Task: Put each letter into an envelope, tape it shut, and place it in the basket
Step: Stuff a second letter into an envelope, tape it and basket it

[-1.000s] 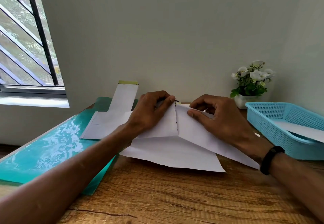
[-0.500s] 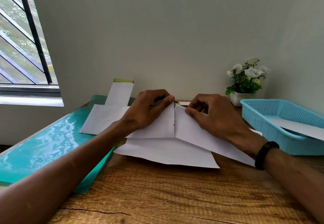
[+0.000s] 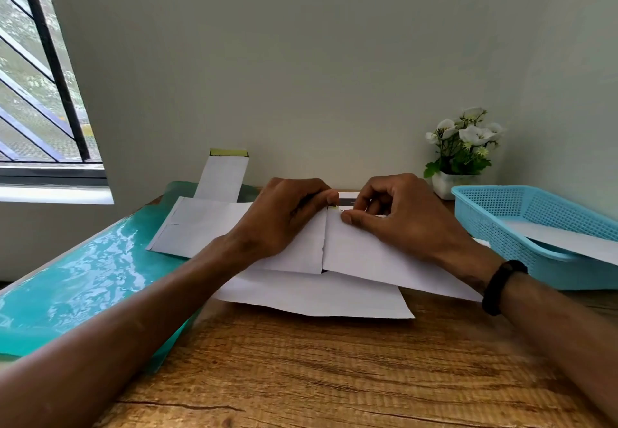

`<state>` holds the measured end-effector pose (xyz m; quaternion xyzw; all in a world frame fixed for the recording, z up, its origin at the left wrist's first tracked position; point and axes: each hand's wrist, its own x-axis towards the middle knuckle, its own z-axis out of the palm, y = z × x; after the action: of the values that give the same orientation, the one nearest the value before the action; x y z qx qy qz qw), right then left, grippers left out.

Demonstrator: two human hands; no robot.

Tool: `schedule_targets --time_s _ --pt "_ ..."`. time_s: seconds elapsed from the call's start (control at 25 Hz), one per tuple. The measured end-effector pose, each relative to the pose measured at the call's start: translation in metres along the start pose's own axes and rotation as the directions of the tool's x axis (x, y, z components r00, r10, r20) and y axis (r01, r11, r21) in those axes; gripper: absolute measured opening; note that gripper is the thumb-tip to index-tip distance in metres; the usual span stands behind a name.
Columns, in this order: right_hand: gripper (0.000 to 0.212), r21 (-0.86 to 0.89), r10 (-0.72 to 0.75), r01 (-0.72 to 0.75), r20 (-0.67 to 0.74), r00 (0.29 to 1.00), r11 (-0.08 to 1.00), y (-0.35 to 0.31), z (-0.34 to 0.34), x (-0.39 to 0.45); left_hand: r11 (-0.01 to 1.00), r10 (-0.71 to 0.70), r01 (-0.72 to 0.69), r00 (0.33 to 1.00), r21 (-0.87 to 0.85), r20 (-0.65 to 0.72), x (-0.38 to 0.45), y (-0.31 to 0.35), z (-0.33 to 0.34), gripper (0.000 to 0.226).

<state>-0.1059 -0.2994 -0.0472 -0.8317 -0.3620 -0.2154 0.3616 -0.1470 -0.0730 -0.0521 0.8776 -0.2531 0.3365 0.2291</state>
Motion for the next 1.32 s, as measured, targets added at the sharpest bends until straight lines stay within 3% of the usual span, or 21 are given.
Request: schedule_targets --time_s 0.24,0.48,0.68,0.76,0.88,0.96,1.0,1.2,1.32 --pt "0.021 0.024 0.025 -0.026 0.043 0.999 0.999 0.001 0.002 -0.001 1.000 0.005 -0.006 0.999 -0.006 -0.049 0.000 0.004 0.001 0.038" --pt "0.028 0.173 -0.032 0.030 0.005 0.999 0.984 -0.006 0.009 -0.003 0.998 0.050 -0.050 0.999 -0.024 -0.010 -0.002 0.009 0.006 0.028" --pt "0.058 0.022 0.067 -0.065 -0.094 0.993 0.998 0.005 -0.012 0.006 1.000 -0.018 0.024 0.972 0.021 -0.234 0.004 -0.001 -0.017 0.025" --pt "0.066 0.094 0.173 -0.160 -0.146 0.974 0.983 0.016 -0.024 0.010 0.997 -0.032 0.052 0.947 0.054 -0.319 0.006 -0.008 -0.030 0.024" --pt "0.053 0.418 0.424 -0.360 -0.068 0.903 0.834 0.031 -0.028 0.011 0.996 -0.052 0.078 0.919 0.053 -0.390 0.008 -0.017 -0.041 0.024" --pt "0.036 0.613 0.503 -0.408 0.019 0.864 0.677 0.039 -0.023 0.010 0.993 -0.055 0.090 0.917 0.071 -0.396 0.008 -0.023 -0.043 0.025" --pt "0.029 0.646 0.509 -0.401 0.023 0.860 0.649 0.042 -0.020 0.010 0.991 -0.049 0.094 0.919 0.095 -0.391 0.008 -0.026 -0.043 0.025" --pt "0.025 0.657 0.425 -0.319 -0.001 0.905 0.683 0.038 -0.016 0.012 0.966 0.011 0.069 0.952 0.249 -0.307 0.008 -0.030 -0.045 0.030" --pt "0.021 0.616 0.373 -0.290 -0.007 0.928 0.733 0.033 -0.019 0.013 0.966 -0.025 0.085 0.970 0.242 -0.241 0.006 -0.029 -0.051 0.034"
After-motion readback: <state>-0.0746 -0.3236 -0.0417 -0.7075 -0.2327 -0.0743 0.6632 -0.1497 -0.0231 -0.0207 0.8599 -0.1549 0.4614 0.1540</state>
